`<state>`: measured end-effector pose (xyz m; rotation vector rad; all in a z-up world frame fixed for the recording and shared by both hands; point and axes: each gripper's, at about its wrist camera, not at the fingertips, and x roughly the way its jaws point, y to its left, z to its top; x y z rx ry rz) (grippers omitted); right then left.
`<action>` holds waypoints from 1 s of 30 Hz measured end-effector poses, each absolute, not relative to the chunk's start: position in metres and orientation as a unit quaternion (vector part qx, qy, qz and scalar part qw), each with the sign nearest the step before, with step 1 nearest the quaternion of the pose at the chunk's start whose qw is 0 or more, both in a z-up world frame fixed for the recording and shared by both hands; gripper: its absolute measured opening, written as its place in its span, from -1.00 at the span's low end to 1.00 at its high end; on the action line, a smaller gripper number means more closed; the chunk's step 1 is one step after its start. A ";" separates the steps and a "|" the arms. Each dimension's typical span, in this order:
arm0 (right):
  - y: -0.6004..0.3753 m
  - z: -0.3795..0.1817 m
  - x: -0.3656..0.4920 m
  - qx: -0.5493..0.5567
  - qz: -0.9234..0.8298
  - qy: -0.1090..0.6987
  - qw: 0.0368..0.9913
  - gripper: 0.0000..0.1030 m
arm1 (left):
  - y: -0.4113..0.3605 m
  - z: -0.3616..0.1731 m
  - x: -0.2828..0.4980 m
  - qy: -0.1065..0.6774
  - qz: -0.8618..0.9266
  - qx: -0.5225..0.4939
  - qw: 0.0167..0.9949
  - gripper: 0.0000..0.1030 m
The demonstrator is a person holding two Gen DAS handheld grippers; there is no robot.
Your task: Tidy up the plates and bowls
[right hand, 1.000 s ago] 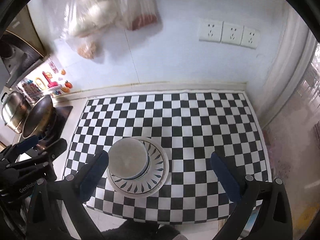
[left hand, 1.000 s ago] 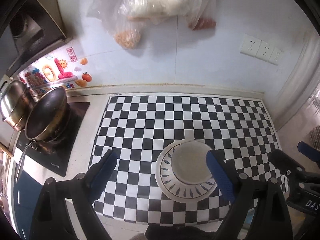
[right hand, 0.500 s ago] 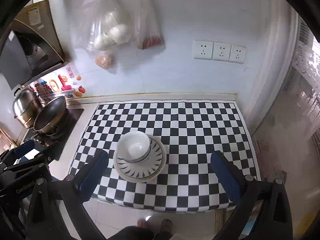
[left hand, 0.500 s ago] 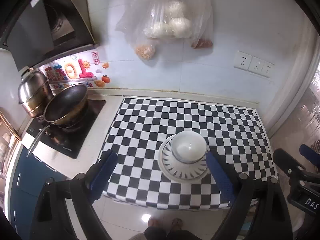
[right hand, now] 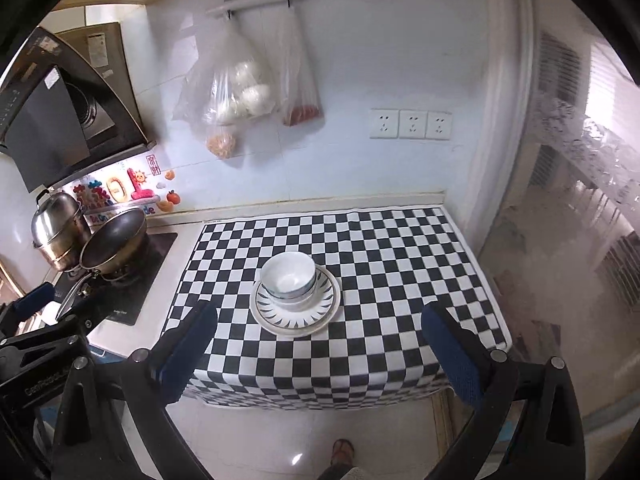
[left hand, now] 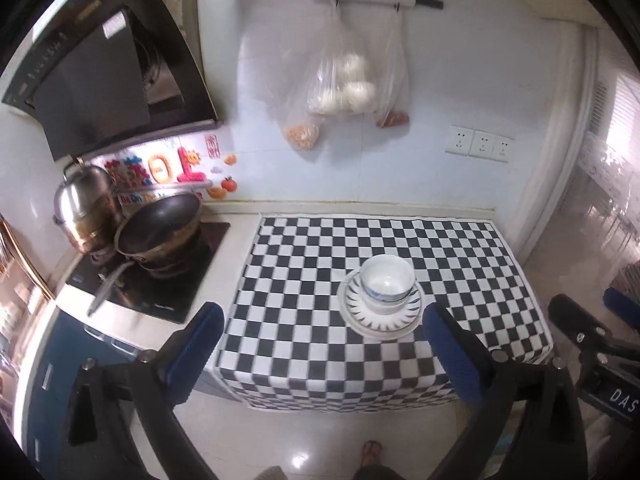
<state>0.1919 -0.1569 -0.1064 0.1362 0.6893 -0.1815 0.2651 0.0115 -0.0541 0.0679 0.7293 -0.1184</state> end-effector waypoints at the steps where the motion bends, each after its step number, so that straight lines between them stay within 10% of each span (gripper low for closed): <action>1: -0.150 -0.105 0.181 0.063 -0.094 0.334 0.936 1.00 | 0.017 -0.053 0.257 0.352 -0.057 0.037 0.934 0.98; 30: -0.100 -0.054 -0.023 0.040 -0.073 0.284 0.955 1.00 | 0.050 -0.008 0.073 0.305 -0.040 0.031 0.951 0.98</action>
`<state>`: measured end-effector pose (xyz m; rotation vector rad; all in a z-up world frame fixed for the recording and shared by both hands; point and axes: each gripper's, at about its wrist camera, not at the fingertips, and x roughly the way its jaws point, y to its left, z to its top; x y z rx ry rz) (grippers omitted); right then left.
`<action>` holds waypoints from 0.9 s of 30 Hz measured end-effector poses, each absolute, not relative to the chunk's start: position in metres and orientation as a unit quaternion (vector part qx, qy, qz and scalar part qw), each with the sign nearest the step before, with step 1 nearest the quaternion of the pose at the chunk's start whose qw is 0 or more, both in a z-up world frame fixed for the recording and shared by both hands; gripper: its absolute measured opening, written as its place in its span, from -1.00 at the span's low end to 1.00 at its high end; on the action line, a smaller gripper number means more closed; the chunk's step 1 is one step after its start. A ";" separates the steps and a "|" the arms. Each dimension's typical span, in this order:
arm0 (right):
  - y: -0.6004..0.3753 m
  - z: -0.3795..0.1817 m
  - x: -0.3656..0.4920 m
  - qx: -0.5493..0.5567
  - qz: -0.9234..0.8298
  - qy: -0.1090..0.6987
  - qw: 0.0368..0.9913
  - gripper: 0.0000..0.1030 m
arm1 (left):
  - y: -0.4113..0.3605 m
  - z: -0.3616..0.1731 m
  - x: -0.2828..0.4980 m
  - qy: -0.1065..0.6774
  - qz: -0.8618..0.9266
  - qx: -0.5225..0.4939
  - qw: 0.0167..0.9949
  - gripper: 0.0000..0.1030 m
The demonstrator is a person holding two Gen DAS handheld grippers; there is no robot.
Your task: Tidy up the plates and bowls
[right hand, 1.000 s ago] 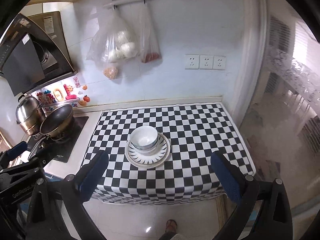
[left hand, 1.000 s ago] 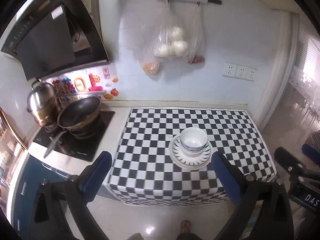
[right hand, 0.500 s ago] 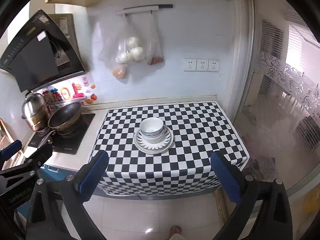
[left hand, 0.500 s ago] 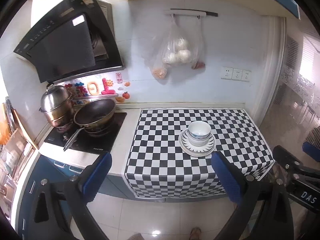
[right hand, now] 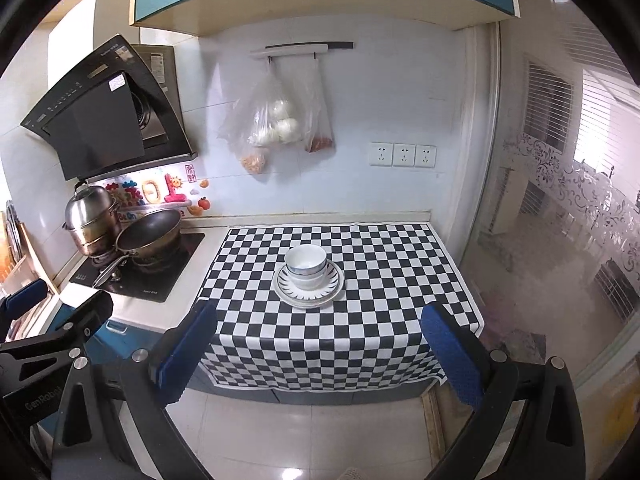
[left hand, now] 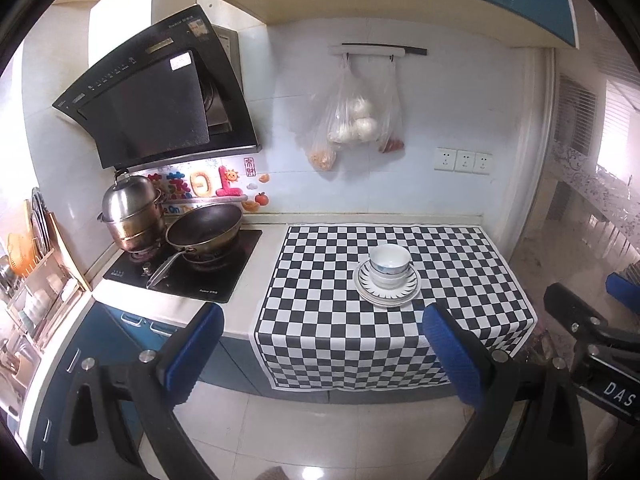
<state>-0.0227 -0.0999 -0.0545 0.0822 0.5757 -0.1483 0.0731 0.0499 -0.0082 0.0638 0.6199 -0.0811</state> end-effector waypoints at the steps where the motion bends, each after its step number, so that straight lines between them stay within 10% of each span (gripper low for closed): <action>1: -0.101 -0.054 -0.028 0.040 -0.072 0.284 0.955 1.00 | 0.048 -0.008 0.070 0.305 -0.040 0.031 0.951 0.98; 27: -0.129 -0.044 -0.068 0.039 -0.079 0.269 0.959 1.00 | 0.036 0.000 0.027 0.291 -0.034 0.035 0.955 0.98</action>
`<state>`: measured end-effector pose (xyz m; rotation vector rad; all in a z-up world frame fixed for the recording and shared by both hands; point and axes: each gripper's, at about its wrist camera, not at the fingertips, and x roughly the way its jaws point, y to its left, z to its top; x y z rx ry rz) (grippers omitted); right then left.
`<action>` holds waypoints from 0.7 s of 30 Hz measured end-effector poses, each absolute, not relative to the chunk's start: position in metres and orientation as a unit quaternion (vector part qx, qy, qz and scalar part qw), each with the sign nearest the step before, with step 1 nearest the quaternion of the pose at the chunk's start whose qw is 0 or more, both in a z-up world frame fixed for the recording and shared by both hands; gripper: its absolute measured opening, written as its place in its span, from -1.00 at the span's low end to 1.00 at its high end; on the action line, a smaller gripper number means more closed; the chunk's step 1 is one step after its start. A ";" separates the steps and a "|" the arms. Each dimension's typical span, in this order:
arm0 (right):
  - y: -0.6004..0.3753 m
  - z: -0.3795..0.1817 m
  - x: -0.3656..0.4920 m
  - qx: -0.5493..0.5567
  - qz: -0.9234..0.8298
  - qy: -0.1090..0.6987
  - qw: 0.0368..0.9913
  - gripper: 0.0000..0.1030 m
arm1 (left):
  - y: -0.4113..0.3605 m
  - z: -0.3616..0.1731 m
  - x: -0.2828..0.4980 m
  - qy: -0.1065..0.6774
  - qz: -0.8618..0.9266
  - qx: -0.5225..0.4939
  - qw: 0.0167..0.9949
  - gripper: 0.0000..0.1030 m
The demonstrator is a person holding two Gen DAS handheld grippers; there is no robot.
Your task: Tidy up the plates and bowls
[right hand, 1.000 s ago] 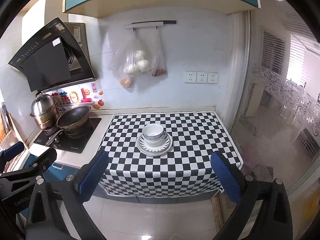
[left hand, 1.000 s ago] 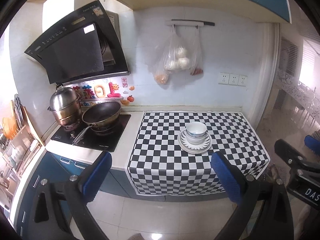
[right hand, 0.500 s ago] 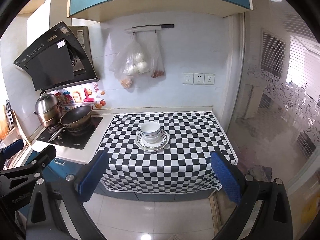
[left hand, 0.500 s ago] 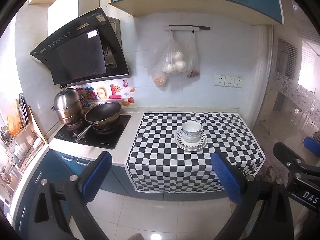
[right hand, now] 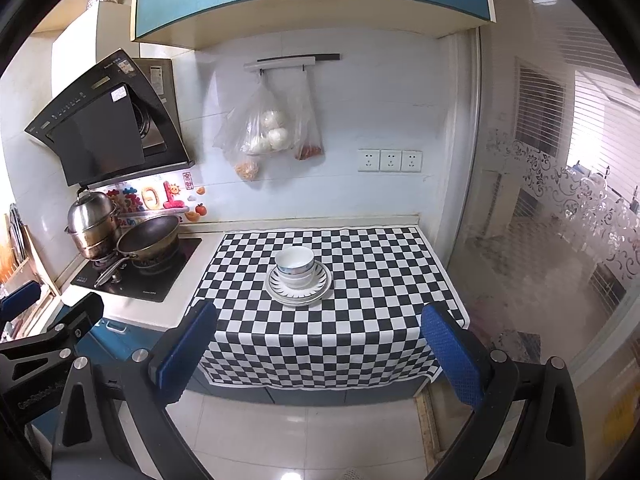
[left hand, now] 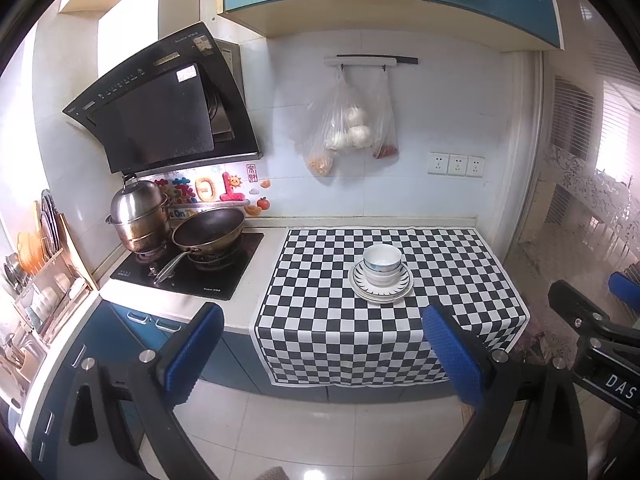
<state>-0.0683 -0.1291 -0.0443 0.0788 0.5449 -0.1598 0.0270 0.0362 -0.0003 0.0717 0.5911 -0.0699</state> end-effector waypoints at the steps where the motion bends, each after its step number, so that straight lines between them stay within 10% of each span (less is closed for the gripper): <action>1: -0.129 -0.044 -0.069 0.039 -0.078 0.270 0.959 1.00 | 0.036 0.000 0.026 0.291 -0.034 0.036 0.955 0.98; 21: -0.127 -0.047 -0.073 0.040 -0.082 0.270 0.958 1.00 | 0.034 0.004 0.019 0.289 -0.036 0.040 0.956 0.98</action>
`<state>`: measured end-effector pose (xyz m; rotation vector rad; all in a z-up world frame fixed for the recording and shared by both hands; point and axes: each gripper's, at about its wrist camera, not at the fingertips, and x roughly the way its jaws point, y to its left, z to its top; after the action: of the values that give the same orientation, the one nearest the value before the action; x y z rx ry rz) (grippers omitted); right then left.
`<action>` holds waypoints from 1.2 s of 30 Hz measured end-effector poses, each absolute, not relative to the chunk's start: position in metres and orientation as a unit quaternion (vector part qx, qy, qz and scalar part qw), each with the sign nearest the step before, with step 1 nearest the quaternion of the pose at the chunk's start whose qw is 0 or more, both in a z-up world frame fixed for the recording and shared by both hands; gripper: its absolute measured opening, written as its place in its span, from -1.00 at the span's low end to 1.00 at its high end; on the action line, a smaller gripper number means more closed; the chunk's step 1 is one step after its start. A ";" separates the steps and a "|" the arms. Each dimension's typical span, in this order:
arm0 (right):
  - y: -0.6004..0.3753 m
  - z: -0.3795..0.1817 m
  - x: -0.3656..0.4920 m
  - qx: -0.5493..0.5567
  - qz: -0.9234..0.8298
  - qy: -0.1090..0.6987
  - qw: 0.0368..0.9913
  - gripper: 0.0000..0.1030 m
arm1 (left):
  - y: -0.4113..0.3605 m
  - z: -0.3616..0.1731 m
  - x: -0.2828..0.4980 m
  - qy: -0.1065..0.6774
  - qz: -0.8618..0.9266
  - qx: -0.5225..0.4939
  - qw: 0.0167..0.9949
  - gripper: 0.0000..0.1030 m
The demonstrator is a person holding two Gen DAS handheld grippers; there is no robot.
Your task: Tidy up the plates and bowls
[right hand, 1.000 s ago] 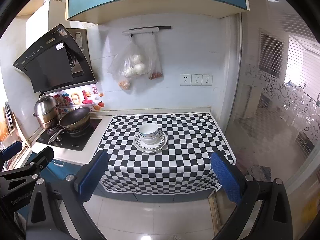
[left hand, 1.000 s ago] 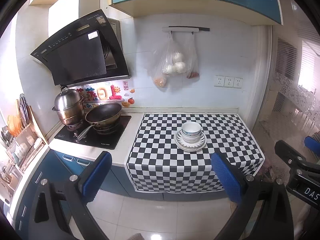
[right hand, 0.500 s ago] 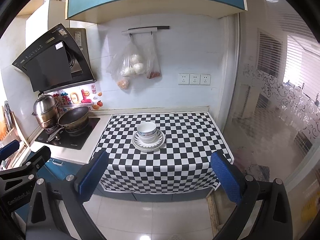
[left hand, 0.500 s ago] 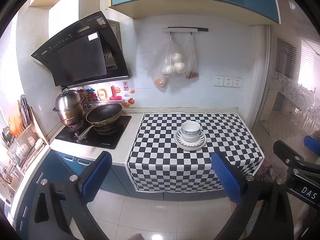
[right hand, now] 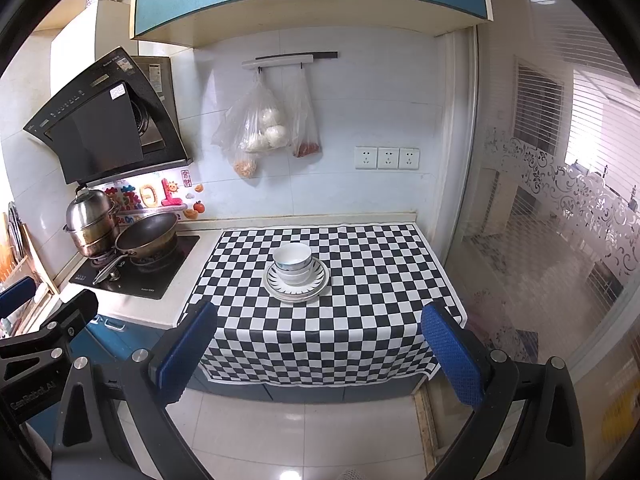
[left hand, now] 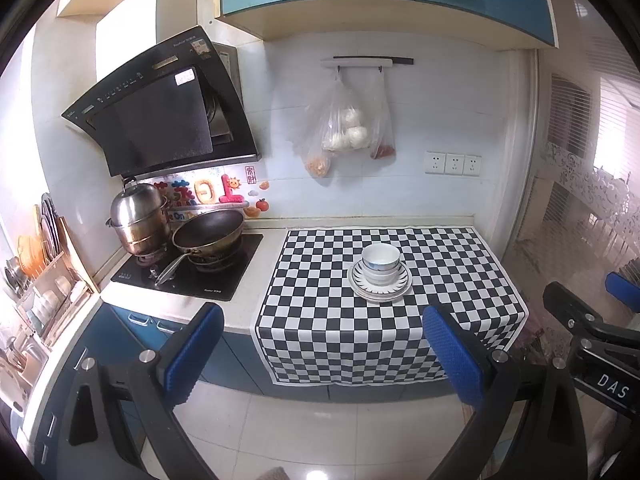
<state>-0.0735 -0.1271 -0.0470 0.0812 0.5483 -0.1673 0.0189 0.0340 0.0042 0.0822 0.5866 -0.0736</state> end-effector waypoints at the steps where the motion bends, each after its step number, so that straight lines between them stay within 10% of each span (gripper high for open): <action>1: -0.127 -0.047 -0.074 0.040 -0.083 0.270 0.958 1.00 | 0.034 0.004 0.019 0.289 -0.036 0.040 0.956 0.98; 36: -0.131 -0.054 -0.053 0.041 -0.086 0.278 0.956 1.00 | 0.041 -0.004 0.039 0.299 -0.035 0.045 0.953 0.98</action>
<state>-0.0528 -0.1307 -0.0543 0.0828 0.5635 -0.1748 0.0389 0.0414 -0.0041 0.0912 0.6068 -0.0706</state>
